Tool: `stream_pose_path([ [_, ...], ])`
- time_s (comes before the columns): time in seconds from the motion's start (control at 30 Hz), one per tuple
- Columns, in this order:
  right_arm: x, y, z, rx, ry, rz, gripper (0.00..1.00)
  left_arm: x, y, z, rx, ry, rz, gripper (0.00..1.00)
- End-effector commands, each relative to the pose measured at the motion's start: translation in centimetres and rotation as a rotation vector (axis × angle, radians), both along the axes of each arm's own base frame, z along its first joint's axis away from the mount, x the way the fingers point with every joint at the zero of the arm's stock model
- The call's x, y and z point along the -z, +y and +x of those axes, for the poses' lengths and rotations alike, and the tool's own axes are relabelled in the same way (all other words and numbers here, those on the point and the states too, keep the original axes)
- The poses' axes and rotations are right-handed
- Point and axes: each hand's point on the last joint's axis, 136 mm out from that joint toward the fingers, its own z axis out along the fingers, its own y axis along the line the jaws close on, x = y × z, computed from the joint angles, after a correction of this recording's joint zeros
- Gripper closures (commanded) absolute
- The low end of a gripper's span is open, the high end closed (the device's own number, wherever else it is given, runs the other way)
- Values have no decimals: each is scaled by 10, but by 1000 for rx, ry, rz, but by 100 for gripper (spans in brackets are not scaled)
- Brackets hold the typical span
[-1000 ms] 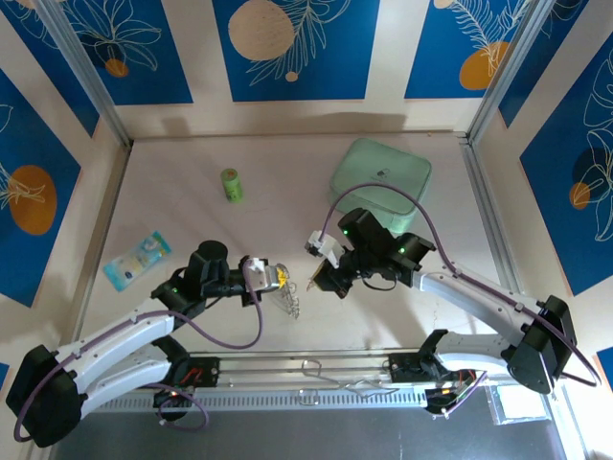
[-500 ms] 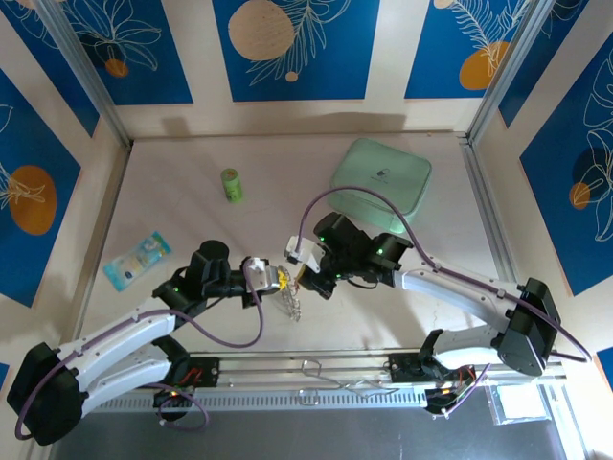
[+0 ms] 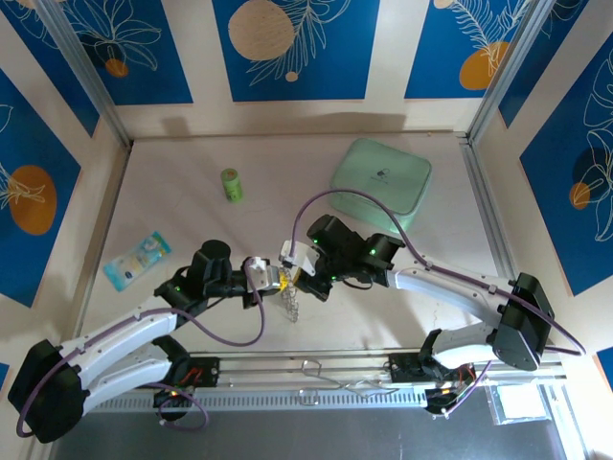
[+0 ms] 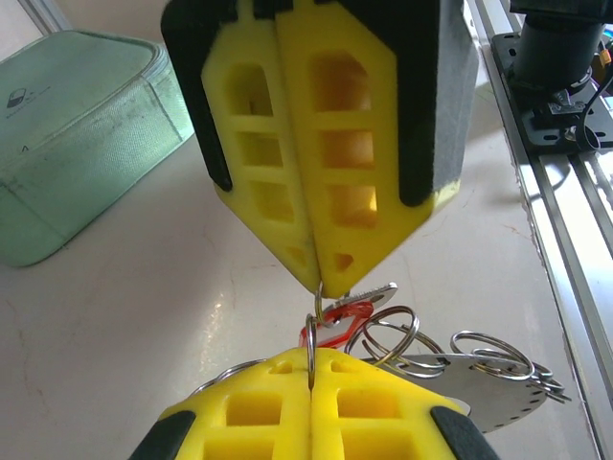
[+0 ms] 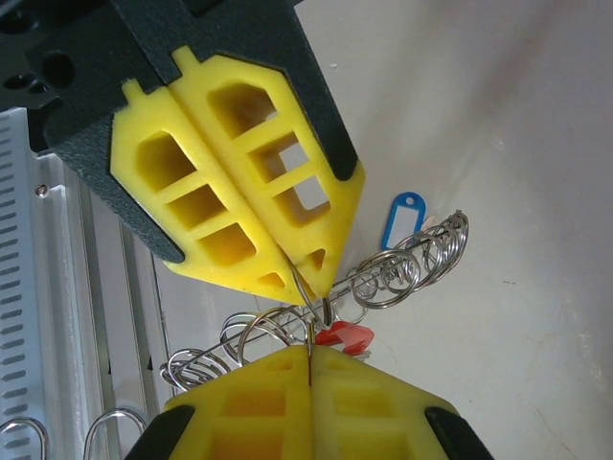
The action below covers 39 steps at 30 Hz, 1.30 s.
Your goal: Put the keys on the keyring
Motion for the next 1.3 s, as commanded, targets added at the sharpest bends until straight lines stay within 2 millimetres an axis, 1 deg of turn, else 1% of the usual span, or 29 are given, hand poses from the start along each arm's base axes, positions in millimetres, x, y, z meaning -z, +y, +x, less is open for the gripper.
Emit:
stream_pose_path([
  [0.0,-11,5,0,-21,-26,20,100,-14,-7,-5,47,-22,-42,100],
  [0.1,-12,4,0,-18,-29,26,100,-14,-7,-5,48,-23,-43,100],
  [0.23,-13,10,-2,-28,-14,50,100,-14,-8,-6,53,-19,-41,100],
  [0.43,-14,14,1,-20,-20,63,100,-13,-8,-6,56,-19,-37,100],
  [0.57,-9,13,7,13,-25,44,100,-14,-8,-6,58,-20,-39,100],
  [0.67,-5,9,16,67,-31,19,100,-14,-8,-7,60,-19,-41,100],
  [0.77,-8,4,28,159,-11,25,100,-16,-8,-6,54,-24,-49,100],
  [0.9,-9,-1,33,236,34,43,100,-17,-8,-5,48,-32,-53,100],
  [1.07,-6,-4,31,269,119,57,100,-17,-7,-6,58,-61,-52,100],
  [1.27,-3,1,22,222,211,85,100,-24,-5,-4,52,-131,-73,100],
])
